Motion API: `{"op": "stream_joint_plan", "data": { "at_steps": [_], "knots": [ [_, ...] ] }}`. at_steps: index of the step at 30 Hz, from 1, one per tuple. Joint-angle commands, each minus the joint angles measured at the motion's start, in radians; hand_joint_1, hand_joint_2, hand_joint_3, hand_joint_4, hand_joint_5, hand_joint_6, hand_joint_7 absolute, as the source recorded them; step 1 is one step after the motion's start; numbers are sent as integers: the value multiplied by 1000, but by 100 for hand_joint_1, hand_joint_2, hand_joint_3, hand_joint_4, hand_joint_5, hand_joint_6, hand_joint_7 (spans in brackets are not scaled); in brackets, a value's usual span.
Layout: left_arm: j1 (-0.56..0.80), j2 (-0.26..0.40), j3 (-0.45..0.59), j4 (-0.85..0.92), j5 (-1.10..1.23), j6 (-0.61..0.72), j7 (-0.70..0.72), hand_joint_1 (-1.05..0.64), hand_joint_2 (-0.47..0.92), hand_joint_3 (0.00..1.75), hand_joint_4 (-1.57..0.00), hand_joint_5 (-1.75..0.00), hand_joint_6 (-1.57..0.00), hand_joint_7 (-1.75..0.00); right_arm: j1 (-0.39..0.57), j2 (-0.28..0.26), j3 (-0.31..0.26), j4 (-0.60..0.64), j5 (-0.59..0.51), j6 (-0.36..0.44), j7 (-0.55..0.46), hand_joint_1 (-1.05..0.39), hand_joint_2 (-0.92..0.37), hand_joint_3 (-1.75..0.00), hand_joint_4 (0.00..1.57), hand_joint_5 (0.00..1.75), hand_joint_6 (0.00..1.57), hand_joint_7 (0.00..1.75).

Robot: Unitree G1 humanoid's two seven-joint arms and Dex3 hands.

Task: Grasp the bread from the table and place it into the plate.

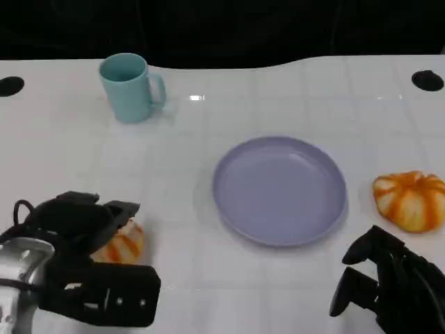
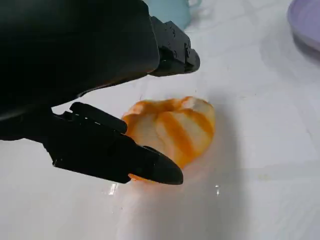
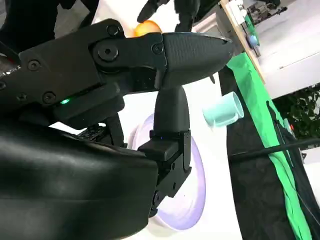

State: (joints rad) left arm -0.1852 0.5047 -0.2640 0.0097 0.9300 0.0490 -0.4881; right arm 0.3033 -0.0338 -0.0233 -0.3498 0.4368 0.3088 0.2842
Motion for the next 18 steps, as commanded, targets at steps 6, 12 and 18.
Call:
{"op": "stream_joint_plan", "data": {
  "at_steps": [6,12,18],
  "knots": [
    [-121,-35,-88,275,-7,10,116,-57,88,0,-1,-6,-9,0,8,-9,-5,-11,1,-7,0,-52,-92,-44,62,175,42,166],
    [-152,-36,-118,333,-23,14,141,-57,88,0,-2,-7,-10,-1,10,-6,-4,-14,0,-7,-2,-53,-92,-43,63,175,43,165],
    [-189,-52,-141,486,-60,-50,257,-54,88,0,-7,-11,-15,-3,14,-3,-5,-25,7,5,-9,-53,-92,-43,62,175,43,164]
  ]
}}
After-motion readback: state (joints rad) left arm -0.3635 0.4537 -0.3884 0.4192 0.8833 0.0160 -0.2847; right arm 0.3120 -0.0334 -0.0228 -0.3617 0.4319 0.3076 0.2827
